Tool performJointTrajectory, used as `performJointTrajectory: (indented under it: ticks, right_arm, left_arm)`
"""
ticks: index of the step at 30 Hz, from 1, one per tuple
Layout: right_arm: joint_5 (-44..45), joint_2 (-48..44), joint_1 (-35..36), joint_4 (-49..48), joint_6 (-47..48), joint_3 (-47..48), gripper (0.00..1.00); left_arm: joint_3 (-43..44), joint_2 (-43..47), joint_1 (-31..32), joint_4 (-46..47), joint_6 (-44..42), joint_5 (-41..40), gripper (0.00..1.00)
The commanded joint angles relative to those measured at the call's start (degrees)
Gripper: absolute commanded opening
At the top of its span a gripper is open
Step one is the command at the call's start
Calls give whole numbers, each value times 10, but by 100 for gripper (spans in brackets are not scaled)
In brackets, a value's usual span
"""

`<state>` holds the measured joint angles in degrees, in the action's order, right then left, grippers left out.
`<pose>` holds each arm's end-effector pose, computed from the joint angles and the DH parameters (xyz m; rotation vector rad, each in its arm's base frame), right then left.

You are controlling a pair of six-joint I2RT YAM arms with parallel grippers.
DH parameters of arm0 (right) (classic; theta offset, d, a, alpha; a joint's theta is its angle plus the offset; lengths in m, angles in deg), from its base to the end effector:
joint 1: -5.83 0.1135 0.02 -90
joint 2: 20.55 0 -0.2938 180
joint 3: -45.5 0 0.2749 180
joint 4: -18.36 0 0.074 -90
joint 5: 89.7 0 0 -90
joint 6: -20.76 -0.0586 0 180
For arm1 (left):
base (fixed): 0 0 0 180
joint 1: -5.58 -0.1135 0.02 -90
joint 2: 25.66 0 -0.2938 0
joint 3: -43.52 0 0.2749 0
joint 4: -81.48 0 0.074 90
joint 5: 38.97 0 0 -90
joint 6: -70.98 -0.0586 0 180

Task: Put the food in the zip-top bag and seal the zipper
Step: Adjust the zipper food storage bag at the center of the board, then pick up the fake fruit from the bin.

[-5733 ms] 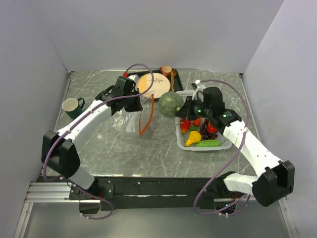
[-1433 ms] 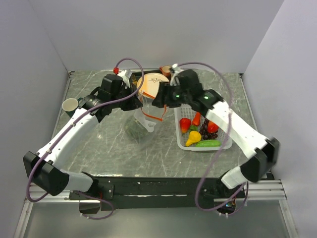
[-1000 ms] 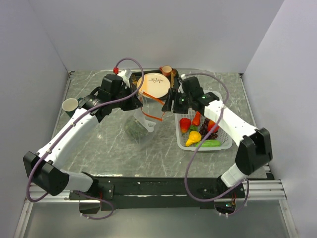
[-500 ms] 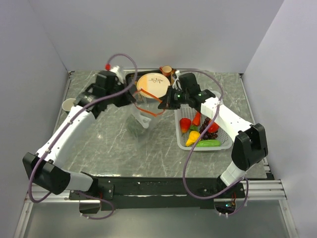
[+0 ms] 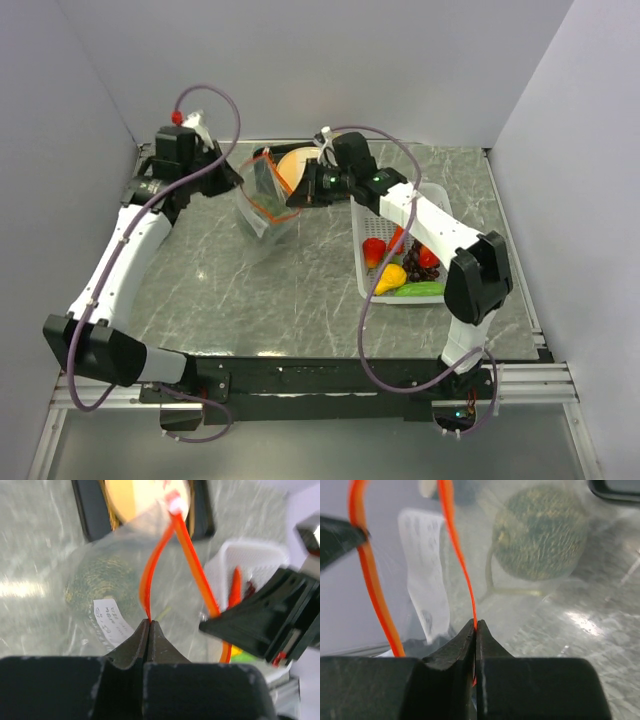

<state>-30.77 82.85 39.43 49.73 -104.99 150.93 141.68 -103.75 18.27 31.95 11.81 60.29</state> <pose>0.3756 0.2859 0.3482 -0.3226 2.2491 1.2592 0.3222 -0.0822 0.4305 -0.2372 2.1265 -0.6232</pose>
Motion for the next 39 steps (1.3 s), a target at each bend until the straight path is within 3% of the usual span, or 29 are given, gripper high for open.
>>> performJointTrajectory:
  ticks: [1,6,7,8,13,14,18,19,22,31,33,39]
  right_arm:
    - [14,38,-2,27,9,-25,12]
    - [52,20,-2,25,18,-80,25]
    - [66,2,-4,21,19,-86,31]
    - [77,-9,-6,23,21,-91,44]
    - [135,-99,-42,43,42,-118,58]
    - [144,-115,-50,45,45,-123,68]
    - [193,-191,-98,78,60,-161,70]
    - [232,-212,-118,107,64,-167,75]
    - [295,-231,-155,170,78,-185,75]
    - [390,-310,-171,239,66,-279,76]
    - [444,-326,-178,256,52,-290,81]
    - [397,-354,-213,264,69,-311,83]
  left_arm:
    - [-64,-10,1,42,2,75,1]
    - [-90,-16,2,52,2,102,1]
    - [-89,-16,2,53,1,106,1]
    - [-87,-18,2,55,-1,116,1]
    - [-77,-23,4,70,-1,159,1]
    - [-76,-23,5,74,3,172,1]
    - [-65,-30,15,85,8,190,1]
    - [-59,-36,21,86,9,191,1]
    - [-54,-46,35,90,11,194,1]
    - [-56,-65,62,92,13,180,1]
    - [-52,-66,63,88,9,178,1]
    - [-54,-71,66,93,13,185,1]
